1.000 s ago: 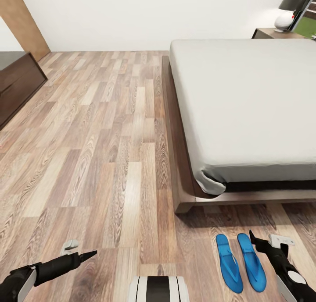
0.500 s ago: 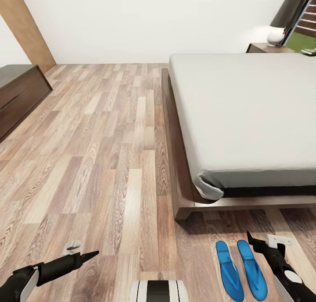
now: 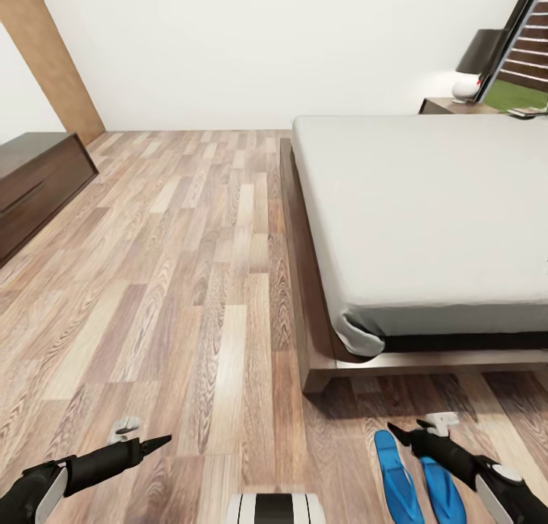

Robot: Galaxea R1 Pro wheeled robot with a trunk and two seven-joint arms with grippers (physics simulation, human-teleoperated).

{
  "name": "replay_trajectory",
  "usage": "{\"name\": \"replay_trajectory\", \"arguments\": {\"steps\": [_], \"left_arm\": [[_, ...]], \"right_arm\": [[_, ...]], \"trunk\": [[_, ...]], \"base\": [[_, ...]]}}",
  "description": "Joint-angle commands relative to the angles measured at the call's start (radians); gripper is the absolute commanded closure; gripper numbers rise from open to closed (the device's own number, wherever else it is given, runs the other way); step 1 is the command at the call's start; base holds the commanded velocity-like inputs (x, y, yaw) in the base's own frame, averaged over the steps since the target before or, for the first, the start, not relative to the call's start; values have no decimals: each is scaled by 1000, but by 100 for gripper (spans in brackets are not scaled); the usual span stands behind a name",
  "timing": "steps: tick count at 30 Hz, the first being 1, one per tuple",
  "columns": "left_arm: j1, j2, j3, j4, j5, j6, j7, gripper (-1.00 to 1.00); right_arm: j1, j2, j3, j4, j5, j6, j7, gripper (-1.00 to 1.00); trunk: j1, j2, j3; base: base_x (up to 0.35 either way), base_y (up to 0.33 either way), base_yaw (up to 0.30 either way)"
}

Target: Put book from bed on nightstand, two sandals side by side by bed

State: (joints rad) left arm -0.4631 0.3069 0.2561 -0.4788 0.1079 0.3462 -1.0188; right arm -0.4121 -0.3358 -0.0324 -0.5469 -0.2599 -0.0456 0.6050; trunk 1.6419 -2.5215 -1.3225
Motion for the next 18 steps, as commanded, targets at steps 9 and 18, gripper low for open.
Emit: {"name": "replay_trajectory", "arguments": {"steps": [9,18], "left_arm": [[0,0,2,0,4,10,-3,-100],[0,-1,0,2,5,10,-7,-100]], "right_arm": [[-1,-29,-7,25,-8,89,294,-100],[-1,-89,-7,255,-133,93,435,-100]], "trunk": [[-4,2,34],[-8,4,69]], "base": [[0,0,0],[0,0,0]]}}
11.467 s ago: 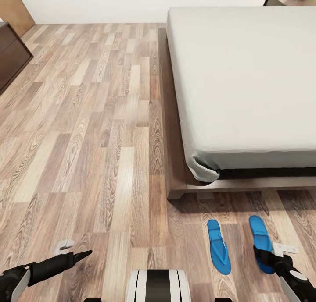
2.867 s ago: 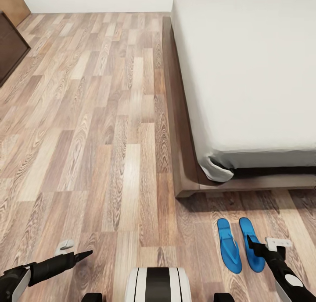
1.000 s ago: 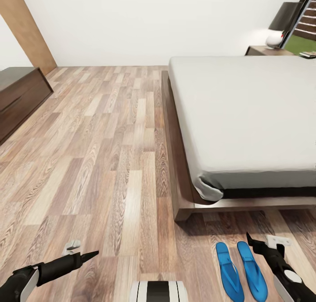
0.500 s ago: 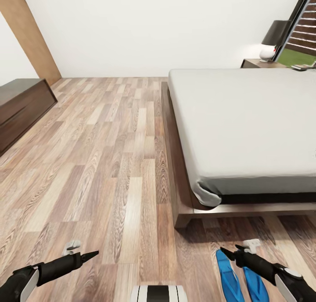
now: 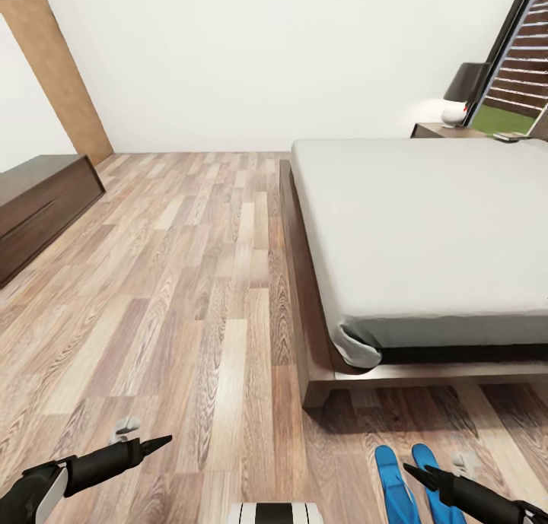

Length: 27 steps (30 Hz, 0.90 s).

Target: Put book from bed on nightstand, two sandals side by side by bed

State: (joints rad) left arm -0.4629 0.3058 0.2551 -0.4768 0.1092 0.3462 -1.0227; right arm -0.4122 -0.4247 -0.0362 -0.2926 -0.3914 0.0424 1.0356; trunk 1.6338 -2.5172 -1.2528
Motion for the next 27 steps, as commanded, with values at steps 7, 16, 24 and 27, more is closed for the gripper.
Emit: {"name": "replay_trajectory", "arguments": {"steps": [7,16,24,27], "left_arm": [[0,-48,1,60,3,-15,-2,-100],[0,-84,1,143,1,-134,-1,-100],[0,-88,1,171,1,-198,0,-100],[0,-88,2,173,2,-201,-1,-100]], "right_arm": [[0,-2,-2,77,-29,-28,5,-100],[0,1,-2,169,-30,-155,2,-100],[0,2,-2,222,-35,-181,2,-100],[0,4,-2,227,-35,-183,1,-100]], "trunk": [[-3,1,26],[-7,4,61],[-11,5,92],[-12,6,104]], "base": [[0,0,0],[0,0,0],[0,0,0],[0,0,0]]}}
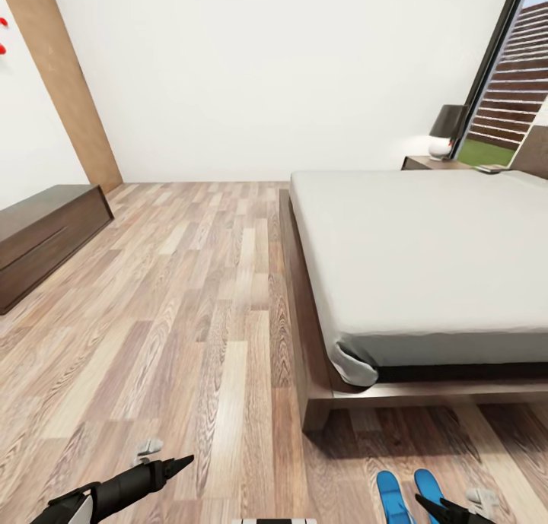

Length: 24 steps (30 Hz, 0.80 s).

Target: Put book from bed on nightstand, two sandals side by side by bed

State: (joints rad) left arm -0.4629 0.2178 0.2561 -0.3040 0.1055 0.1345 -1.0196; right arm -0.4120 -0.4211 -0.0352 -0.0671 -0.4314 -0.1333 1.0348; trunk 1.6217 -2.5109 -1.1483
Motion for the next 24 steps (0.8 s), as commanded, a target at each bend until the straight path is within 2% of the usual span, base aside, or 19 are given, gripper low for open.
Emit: {"name": "replay_trajectory", "arguments": {"steps": [1,24], "left_arm": [[0,0,1,1,5,10,-4,-100],[0,5,0,1,5,7,-4,-100]], "right_arm": [[-1,0,-3,2,5,-7,2,-100],[-1,2,-3,4,5,-9,2,-100]], "trunk": [[-1,0,3],[-11,5,92]], "base": [[0,0,0],[0,0,0]]}}
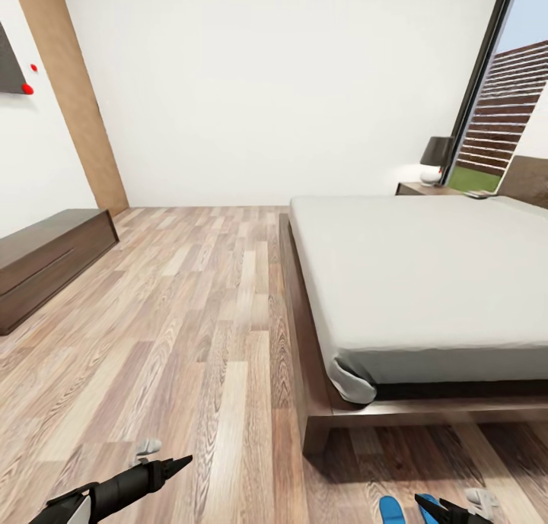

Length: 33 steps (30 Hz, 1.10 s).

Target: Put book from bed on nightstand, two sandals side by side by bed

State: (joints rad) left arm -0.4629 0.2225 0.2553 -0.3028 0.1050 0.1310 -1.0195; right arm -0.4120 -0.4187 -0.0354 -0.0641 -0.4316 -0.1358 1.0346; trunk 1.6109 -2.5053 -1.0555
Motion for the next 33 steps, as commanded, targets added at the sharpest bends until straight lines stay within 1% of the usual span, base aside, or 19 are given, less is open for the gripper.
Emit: {"name": "replay_trajectory", "arguments": {"steps": [1,24,33], "left_arm": [[0,0,1,0,6,11,-4,-100],[0,0,1,1,5,11,-4,-100],[0,-1,1,1,5,10,-4,-100]], "right_arm": [[-1,0,-3,1,5,-7,2,-100],[-1,0,-3,0,5,-8,3,-100],[-1,0,-3,0,5,-7,4,-100]], "trunk": [[-1,0,3],[-11,6,92],[-46,69,120]], "base": [[0,0,0],[0,0,0],[0,0,0]]}}
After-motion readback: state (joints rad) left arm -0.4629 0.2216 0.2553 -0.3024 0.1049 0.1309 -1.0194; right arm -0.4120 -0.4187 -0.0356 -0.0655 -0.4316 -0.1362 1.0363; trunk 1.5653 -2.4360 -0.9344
